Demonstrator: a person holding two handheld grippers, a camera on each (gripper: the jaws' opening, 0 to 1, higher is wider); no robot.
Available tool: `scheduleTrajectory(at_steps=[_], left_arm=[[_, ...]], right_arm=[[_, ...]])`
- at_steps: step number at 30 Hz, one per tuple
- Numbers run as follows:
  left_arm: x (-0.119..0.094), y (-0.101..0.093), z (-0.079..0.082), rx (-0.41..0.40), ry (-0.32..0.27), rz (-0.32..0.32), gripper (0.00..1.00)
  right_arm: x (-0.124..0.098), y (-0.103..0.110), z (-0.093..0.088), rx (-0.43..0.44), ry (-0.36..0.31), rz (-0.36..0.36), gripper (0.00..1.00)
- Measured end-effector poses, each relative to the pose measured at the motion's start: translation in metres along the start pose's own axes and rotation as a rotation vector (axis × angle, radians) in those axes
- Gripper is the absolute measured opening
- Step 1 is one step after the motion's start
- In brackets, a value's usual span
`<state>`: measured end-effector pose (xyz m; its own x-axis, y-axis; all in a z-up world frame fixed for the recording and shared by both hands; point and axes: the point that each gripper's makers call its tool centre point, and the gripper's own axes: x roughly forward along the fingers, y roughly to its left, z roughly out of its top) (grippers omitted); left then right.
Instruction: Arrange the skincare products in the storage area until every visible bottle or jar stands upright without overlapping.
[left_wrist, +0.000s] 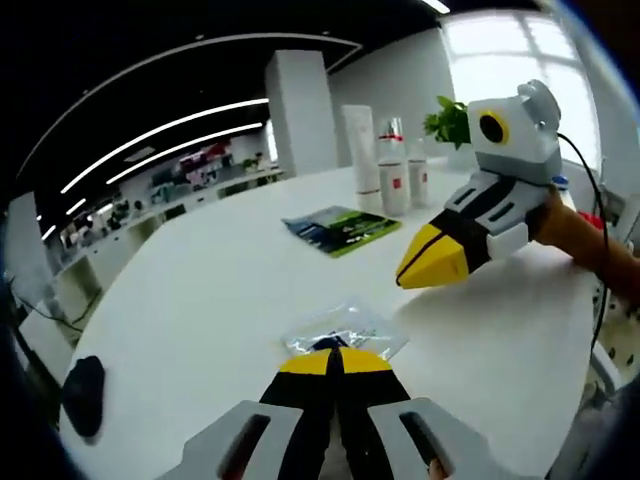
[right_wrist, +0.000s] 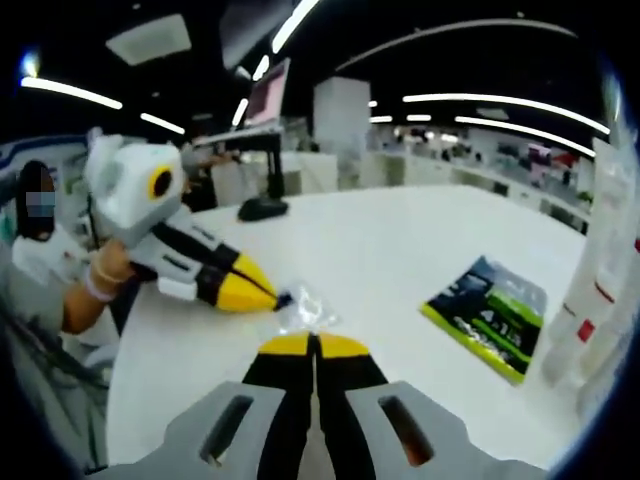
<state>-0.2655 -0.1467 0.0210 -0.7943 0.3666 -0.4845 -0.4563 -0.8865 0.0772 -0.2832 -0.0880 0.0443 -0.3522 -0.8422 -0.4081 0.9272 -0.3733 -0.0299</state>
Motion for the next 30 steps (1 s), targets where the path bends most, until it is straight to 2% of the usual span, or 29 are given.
scheduleTrajectory(at_steps=[9,18,22,28,30], left_arm=[[0.009,-0.015,0.007,0.02,-0.005,-0.003,0.0],[0.019,-0.031,0.015,0.019,-0.024,-0.022,0.0],[0.022,-0.035,0.017,0.028,-0.03,-0.027,0.0],[0.028,-0.041,0.022,0.019,-0.041,-0.043,0.0],[0.03,-0.045,0.024,0.016,-0.045,-0.051,0.0]], right_arm=[[-0.001,-0.004,0.002,-0.017,-0.012,-0.028,0.0],[0.0,-0.009,0.0,-0.013,0.007,-0.055,0.0],[0.001,-0.01,-0.008,0.019,0.055,-0.046,0.0],[0.002,-0.008,-0.011,0.031,0.076,-0.037,0.0],[0.002,-0.007,-0.016,0.05,0.11,-0.031,0.0]])
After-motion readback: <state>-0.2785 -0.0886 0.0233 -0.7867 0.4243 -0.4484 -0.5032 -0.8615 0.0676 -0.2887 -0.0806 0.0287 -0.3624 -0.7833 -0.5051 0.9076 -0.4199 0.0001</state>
